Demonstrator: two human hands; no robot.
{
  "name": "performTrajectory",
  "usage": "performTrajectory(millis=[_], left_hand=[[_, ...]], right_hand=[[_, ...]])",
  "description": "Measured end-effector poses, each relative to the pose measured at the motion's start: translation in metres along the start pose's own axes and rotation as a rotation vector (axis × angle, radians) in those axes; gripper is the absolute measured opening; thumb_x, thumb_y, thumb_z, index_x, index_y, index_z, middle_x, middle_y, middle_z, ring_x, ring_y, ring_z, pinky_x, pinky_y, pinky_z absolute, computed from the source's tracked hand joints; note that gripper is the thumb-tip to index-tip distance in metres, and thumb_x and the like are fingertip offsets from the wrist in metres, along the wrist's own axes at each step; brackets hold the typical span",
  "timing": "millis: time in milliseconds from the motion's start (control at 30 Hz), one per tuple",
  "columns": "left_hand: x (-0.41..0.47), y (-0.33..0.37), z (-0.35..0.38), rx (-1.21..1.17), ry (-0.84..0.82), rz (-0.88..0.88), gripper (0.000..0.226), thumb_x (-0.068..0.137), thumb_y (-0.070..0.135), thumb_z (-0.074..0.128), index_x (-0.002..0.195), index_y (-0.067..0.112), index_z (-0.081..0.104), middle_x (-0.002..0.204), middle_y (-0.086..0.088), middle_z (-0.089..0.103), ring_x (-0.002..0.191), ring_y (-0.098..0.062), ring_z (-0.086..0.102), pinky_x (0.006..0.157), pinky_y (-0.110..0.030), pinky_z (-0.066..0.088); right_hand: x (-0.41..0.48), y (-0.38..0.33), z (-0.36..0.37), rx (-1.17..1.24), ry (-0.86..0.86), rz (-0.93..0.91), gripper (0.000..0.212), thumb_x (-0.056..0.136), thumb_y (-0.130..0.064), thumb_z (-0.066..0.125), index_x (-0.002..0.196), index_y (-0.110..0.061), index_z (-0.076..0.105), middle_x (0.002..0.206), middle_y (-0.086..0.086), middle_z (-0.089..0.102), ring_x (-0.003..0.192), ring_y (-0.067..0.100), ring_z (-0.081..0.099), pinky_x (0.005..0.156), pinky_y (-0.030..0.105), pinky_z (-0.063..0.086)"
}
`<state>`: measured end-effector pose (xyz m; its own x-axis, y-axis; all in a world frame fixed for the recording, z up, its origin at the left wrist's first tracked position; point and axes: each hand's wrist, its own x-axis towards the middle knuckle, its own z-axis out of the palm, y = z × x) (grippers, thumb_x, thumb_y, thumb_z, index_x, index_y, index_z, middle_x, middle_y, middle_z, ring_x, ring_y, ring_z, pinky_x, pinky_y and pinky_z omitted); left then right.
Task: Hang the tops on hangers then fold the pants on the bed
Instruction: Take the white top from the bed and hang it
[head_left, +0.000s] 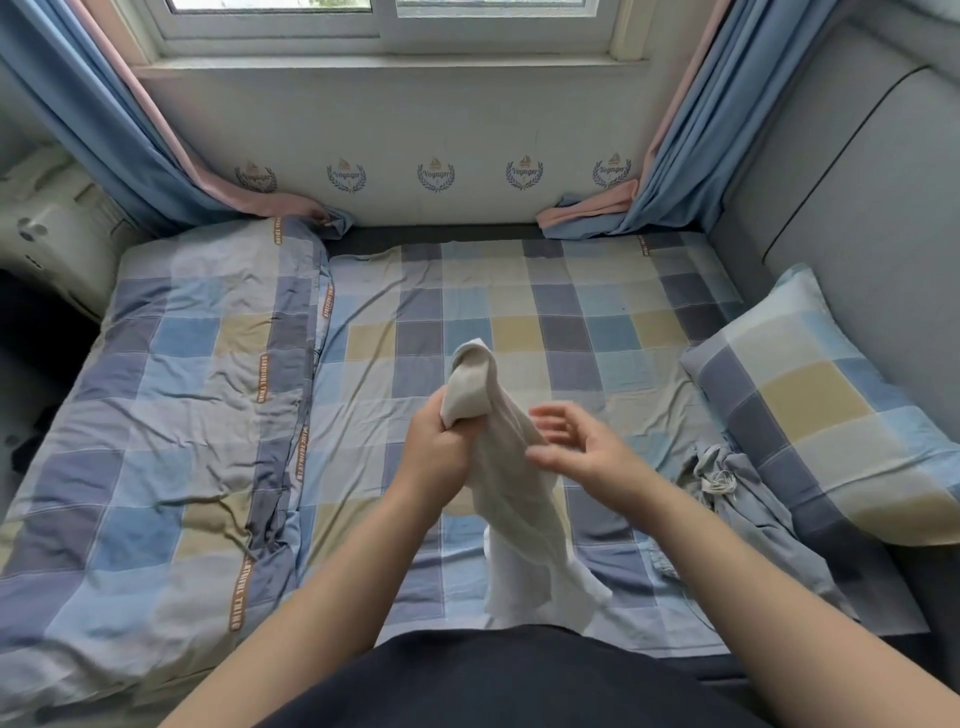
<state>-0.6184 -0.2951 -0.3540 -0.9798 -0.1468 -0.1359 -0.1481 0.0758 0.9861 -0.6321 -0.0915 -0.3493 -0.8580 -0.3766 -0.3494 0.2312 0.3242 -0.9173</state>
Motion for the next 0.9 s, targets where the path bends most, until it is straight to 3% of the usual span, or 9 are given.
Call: performTrajectory(millis=[67, 133, 233, 300, 500, 600, 700, 800, 900], left_hand=[[0.004, 0.006, 0.002, -0.063, 0.029, -0.046, 0.013, 0.097, 0.009, 0.064, 0.091, 0.021, 0.068, 0.074, 0.016, 0.072, 0.072, 0.0, 0.066, 0.064, -0.015, 0.053], [0.008, 0.013, 0.005, -0.118, 0.053, -0.137, 0.005, 0.095, 0.016, 0.069, 0.094, 0.022, 0.07, 0.083, 0.009, 0.076, 0.084, -0.008, 0.071, 0.072, -0.024, 0.058], [0.014, 0.021, 0.002, -0.167, 0.102, -0.25, 0.007, 0.094, 0.026, 0.071, 0.099, 0.021, 0.07, 0.09, 0.0, 0.077, 0.092, -0.021, 0.073, 0.081, -0.038, 0.061], [0.018, 0.023, -0.003, -0.206, 0.153, -0.317, 0.02, 0.094, 0.035, 0.071, 0.106, 0.019, 0.068, 0.09, -0.003, 0.077, 0.088, -0.022, 0.075, 0.079, -0.041, 0.062], [0.029, 0.025, -0.017, -0.455, 0.171, -0.462, 0.059, 0.094, 0.068, 0.052, 0.119, 0.016, 0.065, 0.104, -0.01, 0.078, 0.094, -0.029, 0.076, 0.087, -0.048, 0.06], [0.023, 0.019, -0.017, -0.296, 0.106, -0.433, 0.066, 0.091, 0.077, 0.042, 0.128, 0.025, 0.059, 0.122, 0.001, 0.071, 0.116, -0.023, 0.065, 0.103, -0.047, 0.047], [0.011, 0.012, -0.01, -0.031, 0.103, -0.269, 0.071, 0.085, 0.072, 0.056, 0.135, 0.021, 0.053, 0.136, 0.002, 0.058, 0.13, -0.019, 0.05, 0.108, -0.042, 0.041], [-0.011, 0.002, 0.0, 0.227, 0.145, -0.01, 0.066, 0.072, 0.073, 0.073, 0.115, 0.025, 0.056, 0.12, 0.006, 0.059, 0.11, -0.01, 0.058, 0.09, -0.03, 0.051], [-0.025, -0.009, 0.009, 0.348, -0.151, -0.022, 0.058, 0.065, 0.071, 0.075, 0.102, 0.032, 0.053, 0.103, 0.01, 0.064, 0.091, -0.003, 0.063, 0.08, -0.028, 0.055]], right_hand=[[-0.001, 0.019, 0.008, -0.022, -0.148, 0.117, 0.051, 0.083, -0.034, 0.082, 0.126, -0.036, 0.056, 0.117, -0.018, 0.069, 0.109, -0.001, 0.064, 0.092, 0.02, 0.053], [0.003, 0.033, 0.017, -0.055, -0.201, 0.146, 0.04, 0.084, -0.028, 0.081, 0.114, -0.042, 0.058, 0.102, -0.026, 0.071, 0.094, -0.009, 0.066, 0.074, 0.009, 0.052], [0.015, 0.042, 0.023, -0.168, -0.048, 0.112, 0.005, 0.089, -0.025, 0.069, 0.092, -0.028, 0.071, 0.09, -0.01, 0.074, 0.087, 0.005, 0.068, 0.073, 0.026, 0.056], [0.02, 0.041, 0.021, -0.206, -0.007, 0.091, 0.01, 0.092, -0.026, 0.066, 0.09, -0.019, 0.072, 0.092, 0.002, 0.075, 0.086, 0.013, 0.065, 0.08, 0.038, 0.056], [0.02, 0.031, 0.019, -0.143, 0.008, 0.024, 0.025, 0.094, -0.023, 0.065, 0.092, 0.001, 0.068, 0.082, 0.002, 0.06, 0.079, 0.014, 0.051, 0.072, 0.035, 0.04], [0.021, 0.024, 0.02, -0.056, 0.077, 0.006, 0.02, 0.097, -0.018, 0.065, 0.085, -0.002, 0.071, 0.075, -0.002, 0.062, 0.073, 0.009, 0.054, 0.067, 0.03, 0.042], [0.021, 0.005, 0.019, 0.113, 0.18, 0.004, 0.02, 0.098, -0.014, 0.064, 0.08, -0.016, 0.072, 0.068, -0.01, 0.071, 0.063, 0.002, 0.063, 0.057, 0.016, 0.048], [0.025, -0.018, 0.015, 0.264, 0.279, 0.025, 0.014, 0.097, -0.016, 0.066, 0.091, -0.006, 0.072, 0.081, 0.008, 0.076, 0.072, 0.017, 0.071, 0.062, 0.032, 0.058], [0.031, -0.04, 0.009, 0.384, 0.355, 0.038, 0.023, 0.097, -0.02, 0.066, 0.105, 0.001, 0.069, 0.096, 0.021, 0.073, 0.083, 0.029, 0.071, 0.074, 0.047, 0.061]])
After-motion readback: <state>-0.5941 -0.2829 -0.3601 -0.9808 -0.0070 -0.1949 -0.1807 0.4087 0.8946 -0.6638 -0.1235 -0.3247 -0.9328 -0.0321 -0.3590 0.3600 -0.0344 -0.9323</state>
